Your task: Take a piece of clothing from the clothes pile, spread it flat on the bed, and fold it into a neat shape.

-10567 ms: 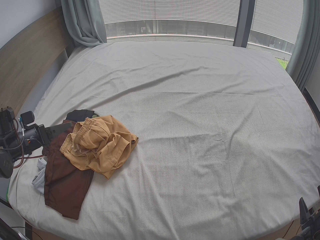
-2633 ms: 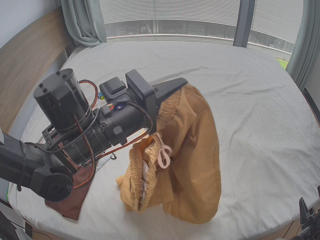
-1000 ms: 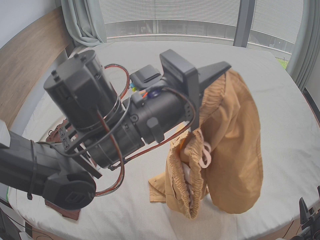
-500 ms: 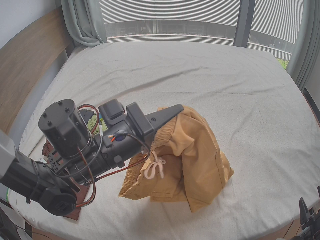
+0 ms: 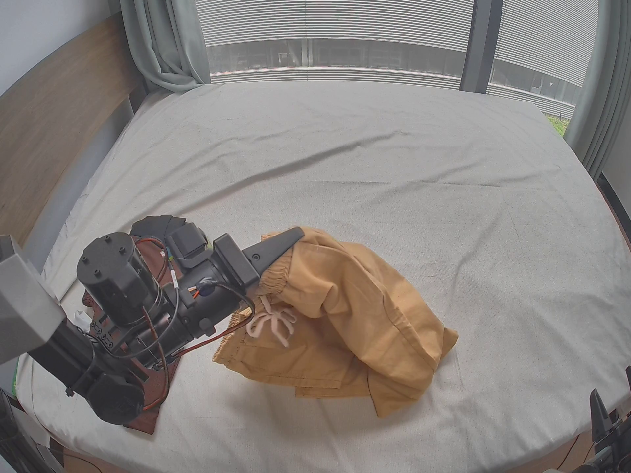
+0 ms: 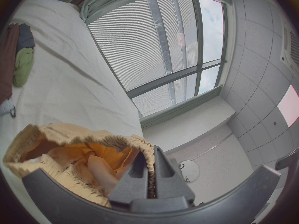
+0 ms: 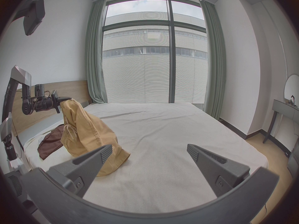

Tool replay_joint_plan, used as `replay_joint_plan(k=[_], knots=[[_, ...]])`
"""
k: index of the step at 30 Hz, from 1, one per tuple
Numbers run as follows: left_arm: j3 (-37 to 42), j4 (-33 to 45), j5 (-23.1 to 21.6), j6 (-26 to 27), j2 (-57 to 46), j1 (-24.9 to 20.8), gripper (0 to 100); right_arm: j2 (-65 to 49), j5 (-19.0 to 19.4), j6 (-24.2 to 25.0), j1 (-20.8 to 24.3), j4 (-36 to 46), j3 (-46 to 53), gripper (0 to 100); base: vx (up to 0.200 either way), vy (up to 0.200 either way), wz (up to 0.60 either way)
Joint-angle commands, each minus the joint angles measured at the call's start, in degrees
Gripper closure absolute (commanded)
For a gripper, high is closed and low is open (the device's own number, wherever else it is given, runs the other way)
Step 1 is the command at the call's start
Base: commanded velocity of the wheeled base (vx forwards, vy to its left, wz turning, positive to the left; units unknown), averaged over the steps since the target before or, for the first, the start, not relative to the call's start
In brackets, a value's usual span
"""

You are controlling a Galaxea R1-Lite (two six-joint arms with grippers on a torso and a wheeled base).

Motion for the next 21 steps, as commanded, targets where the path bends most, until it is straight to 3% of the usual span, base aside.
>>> replay_joint_plan(k=[1,10,21], knots=[[1.86,-0.06,-0.14,1.12,2.1,1.55,100,-0.93,0.03,-0.02,0.0,-0.02,0.84,0,0.0,0.0,0.0],[3.7,-0.15,-0.85,4.46,3.25,6.04,100,-0.93,0.03,-0.2,0.0,-0.02,0.84,0,0.0,0.0,0.0],[5.73,-0.23,-0.85,8.85,6.76,7.71,100,-0.93,0.03,-0.28,0.0,-0.02,0.84,0,0.0,0.0,0.0]])
